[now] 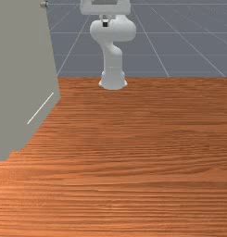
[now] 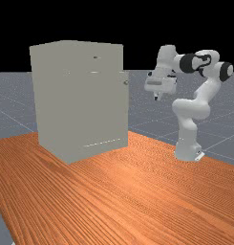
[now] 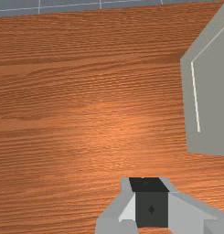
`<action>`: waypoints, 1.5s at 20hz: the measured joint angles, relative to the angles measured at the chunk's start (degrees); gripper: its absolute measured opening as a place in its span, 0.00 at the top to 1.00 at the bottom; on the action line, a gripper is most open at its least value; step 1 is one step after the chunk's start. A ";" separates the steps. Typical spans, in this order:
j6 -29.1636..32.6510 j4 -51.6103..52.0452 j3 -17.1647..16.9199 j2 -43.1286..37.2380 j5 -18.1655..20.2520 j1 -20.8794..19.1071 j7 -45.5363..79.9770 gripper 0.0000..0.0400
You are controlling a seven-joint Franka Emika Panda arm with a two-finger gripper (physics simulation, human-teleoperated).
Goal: Open the cabinet door
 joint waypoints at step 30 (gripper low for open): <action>47.89 1.98 -23.07 0.57 -20.44 -24.89 7.65 0.01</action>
